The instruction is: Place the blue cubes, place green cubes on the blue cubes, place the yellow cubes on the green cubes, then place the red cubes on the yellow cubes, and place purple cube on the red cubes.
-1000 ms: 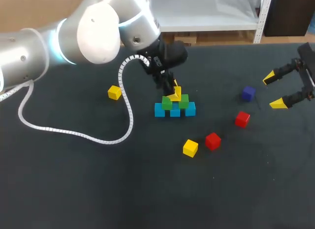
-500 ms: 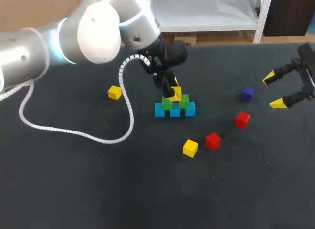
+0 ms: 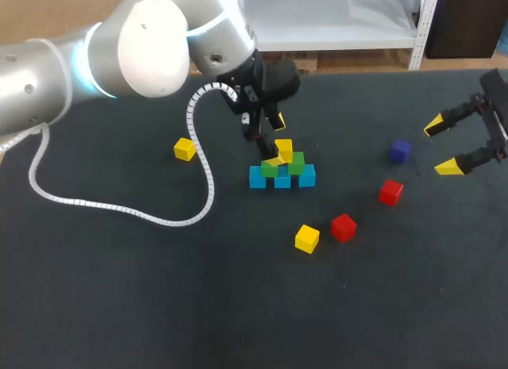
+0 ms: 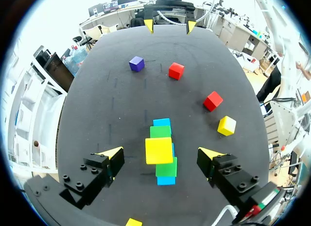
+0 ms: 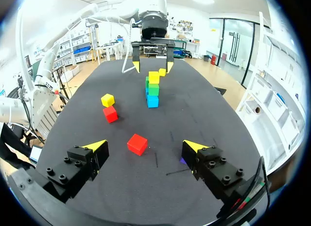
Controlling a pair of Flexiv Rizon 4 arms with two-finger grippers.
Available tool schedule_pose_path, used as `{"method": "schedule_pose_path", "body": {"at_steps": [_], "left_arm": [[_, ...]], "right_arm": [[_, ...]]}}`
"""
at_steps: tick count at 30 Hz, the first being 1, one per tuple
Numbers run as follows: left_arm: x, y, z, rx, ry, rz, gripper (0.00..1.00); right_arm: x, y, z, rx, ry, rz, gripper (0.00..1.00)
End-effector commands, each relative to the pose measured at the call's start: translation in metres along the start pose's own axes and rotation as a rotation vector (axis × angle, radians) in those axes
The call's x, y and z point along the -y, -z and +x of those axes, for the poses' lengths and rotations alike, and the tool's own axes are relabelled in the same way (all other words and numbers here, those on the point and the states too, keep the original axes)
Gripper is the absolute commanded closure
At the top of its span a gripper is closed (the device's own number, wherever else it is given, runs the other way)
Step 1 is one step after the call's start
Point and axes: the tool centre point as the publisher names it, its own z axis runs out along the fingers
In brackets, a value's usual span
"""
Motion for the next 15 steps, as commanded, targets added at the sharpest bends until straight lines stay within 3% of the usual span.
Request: {"method": "schedule_pose_path", "body": {"at_steps": [1, 11, 15], "left_arm": [[0.018, 0.021, 0.011, 0.011, -0.023, -0.032, 0.0], [0.026, 0.06, 0.053, -0.023, -0.116, -0.014, 0.0], [0.022, 0.068, 0.073, -0.066, -0.233, 0.024, 0.0]], "right_arm": [[0.001, -0.001, 0.0, 0.002, 0.001, -0.001, 0.0], [0.001, -0.001, 0.0, 0.002, 0.001, -0.001, 0.0], [0.001, -0.001, 0.0, 0.002, 0.001, -0.001, 0.0]]}}
